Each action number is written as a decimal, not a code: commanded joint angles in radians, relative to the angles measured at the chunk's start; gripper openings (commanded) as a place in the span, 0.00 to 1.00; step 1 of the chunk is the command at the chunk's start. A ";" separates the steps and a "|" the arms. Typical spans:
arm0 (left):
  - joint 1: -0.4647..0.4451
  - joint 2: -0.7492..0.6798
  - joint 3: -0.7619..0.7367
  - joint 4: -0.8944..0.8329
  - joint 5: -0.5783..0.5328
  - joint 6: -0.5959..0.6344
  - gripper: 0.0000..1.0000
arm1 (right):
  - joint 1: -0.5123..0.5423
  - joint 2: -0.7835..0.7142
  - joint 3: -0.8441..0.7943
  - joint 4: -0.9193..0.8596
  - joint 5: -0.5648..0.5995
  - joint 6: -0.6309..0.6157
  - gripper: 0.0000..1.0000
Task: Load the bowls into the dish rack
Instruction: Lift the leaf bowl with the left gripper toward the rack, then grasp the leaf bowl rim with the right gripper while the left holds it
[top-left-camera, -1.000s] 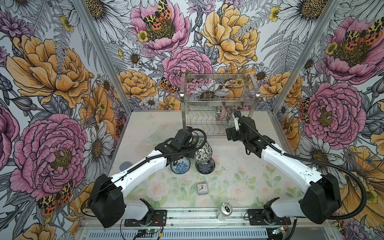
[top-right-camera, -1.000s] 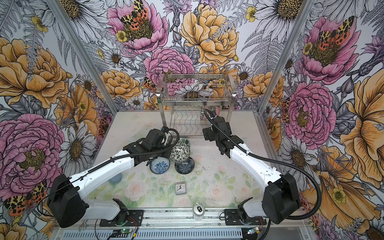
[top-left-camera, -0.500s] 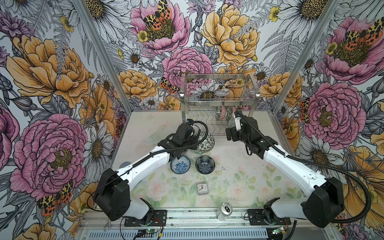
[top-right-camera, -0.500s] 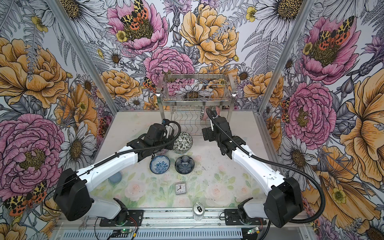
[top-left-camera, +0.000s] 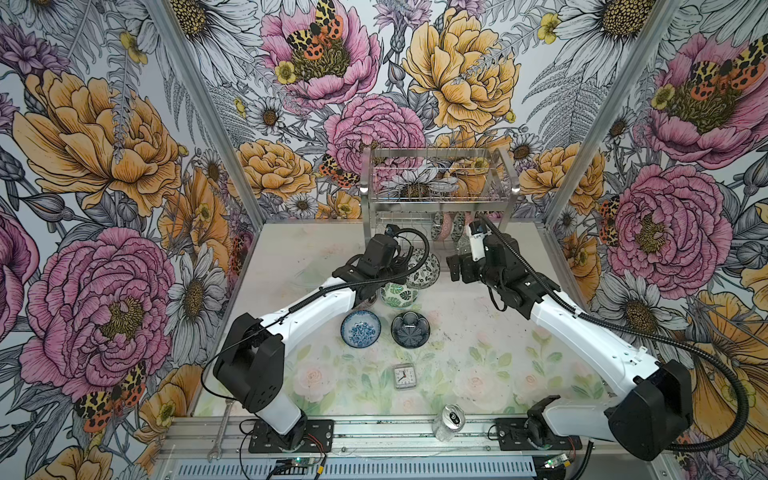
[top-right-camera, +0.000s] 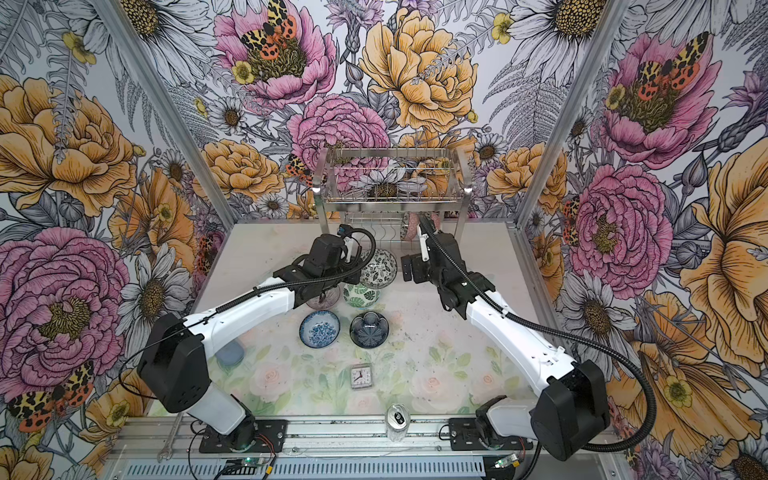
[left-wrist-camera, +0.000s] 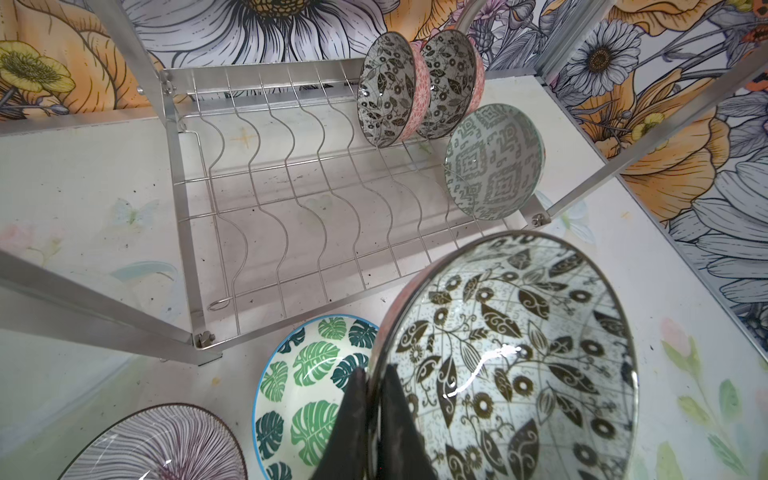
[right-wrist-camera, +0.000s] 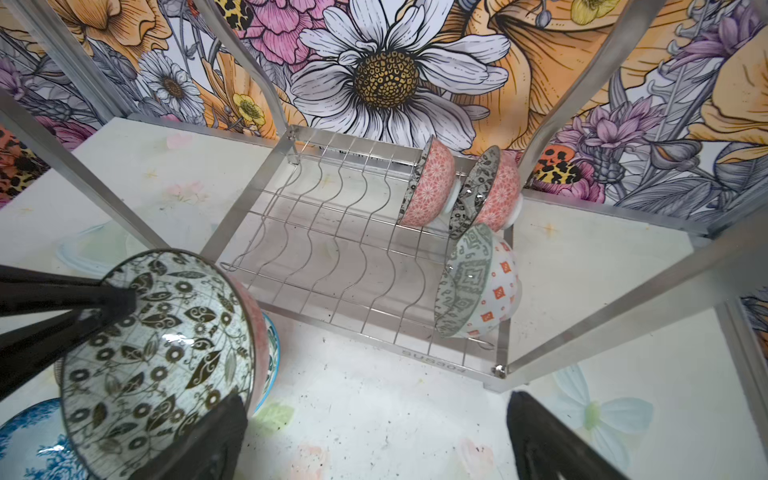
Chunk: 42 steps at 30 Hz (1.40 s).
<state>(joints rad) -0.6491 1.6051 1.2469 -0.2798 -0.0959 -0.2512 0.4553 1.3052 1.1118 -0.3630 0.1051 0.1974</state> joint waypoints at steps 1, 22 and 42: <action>0.012 -0.004 0.040 0.103 0.021 -0.005 0.00 | 0.013 0.005 0.045 0.019 -0.064 0.065 1.00; -0.012 0.030 0.074 0.138 0.060 -0.021 0.00 | 0.027 0.169 0.068 0.135 -0.159 0.211 0.69; -0.006 0.041 0.095 0.132 0.066 -0.012 0.00 | 0.026 0.240 0.106 0.138 -0.179 0.229 0.00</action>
<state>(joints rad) -0.6647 1.6478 1.3132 -0.2108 -0.0608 -0.2409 0.4698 1.5524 1.1793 -0.2687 -0.0284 0.4240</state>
